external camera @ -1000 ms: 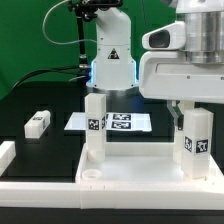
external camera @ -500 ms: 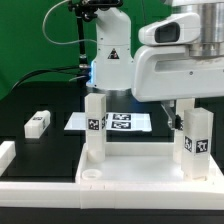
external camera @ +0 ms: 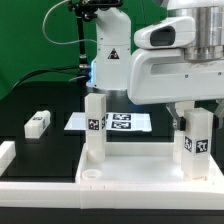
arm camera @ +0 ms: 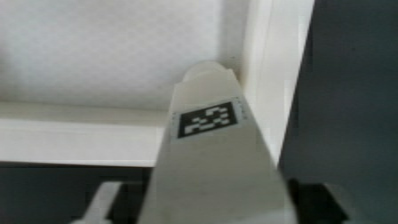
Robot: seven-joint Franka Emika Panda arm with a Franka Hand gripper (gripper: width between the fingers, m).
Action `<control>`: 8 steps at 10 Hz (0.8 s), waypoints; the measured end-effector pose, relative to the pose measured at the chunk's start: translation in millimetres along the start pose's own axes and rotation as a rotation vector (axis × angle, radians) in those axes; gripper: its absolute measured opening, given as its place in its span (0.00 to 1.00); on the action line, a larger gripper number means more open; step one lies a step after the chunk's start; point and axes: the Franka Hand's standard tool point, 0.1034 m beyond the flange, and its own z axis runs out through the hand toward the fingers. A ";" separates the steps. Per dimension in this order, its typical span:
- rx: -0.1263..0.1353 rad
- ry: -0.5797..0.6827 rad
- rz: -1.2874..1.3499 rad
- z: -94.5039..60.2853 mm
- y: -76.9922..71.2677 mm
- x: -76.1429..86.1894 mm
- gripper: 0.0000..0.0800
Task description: Assemble desk
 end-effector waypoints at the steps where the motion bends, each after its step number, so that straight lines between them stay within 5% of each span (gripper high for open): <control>1: 0.000 0.000 0.081 0.2 0.1 -0.1 0.36; 6: -0.035 0.010 0.706 1.2 -3.2 -1.6 0.36; 7: -0.031 0.007 0.878 1.3 -2.7 -1.9 0.36; 8: 0.008 -0.014 1.137 1.9 -1.1 -2.1 0.36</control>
Offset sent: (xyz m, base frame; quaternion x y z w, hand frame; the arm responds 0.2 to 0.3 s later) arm -0.0123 0.0121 -0.0160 -0.0663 0.0433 0.2624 0.9617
